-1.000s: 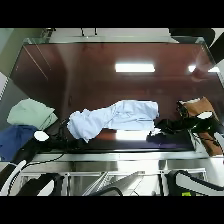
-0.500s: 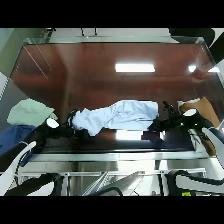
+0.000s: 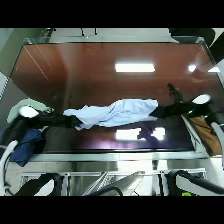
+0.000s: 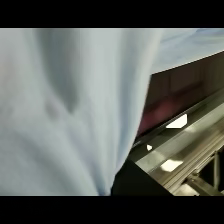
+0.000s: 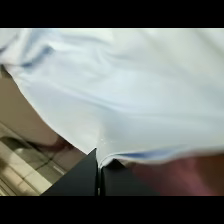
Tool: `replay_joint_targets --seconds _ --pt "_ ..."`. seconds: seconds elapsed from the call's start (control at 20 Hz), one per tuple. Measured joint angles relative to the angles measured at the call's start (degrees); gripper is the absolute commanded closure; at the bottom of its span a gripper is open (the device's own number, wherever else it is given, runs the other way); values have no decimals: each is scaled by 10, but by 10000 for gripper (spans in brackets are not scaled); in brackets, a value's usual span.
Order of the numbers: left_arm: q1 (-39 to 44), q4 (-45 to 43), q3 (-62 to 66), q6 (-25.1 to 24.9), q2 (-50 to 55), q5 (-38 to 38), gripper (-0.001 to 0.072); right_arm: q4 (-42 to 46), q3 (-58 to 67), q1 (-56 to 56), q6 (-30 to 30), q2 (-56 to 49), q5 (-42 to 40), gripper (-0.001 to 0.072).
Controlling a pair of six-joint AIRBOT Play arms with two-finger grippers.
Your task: Fold the shirts.
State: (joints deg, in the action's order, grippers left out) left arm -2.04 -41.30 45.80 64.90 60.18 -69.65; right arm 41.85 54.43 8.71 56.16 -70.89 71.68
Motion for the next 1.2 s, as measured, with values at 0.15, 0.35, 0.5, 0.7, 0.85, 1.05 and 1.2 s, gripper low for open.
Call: replay_joint_targets --seconds 0.15,0.35,0.5,0.7,0.85,1.05,1.2 --pt "-61 55 82 5 -78 -57 685 -1 82 16 15 93 27 696" --pt "-174 158 203 18 -161 -124 685 4 238 76 37 217 36 696" --pt "-263 221 282 23 -198 -173 686 9 348 132 41 280 38 696" --pt "-325 258 351 33 -214 -204 685 23 438 174 42 307 35 696" --pt "-306 266 345 36 -188 -220 685 -23 446 180 25 266 55 696" --pt "-220 224 260 30 -107 -204 685 -48 394 115 -3 158 64 695" --pt "-140 162 188 18 -10 -151 685 -7 335 42 -11 49 35 695"
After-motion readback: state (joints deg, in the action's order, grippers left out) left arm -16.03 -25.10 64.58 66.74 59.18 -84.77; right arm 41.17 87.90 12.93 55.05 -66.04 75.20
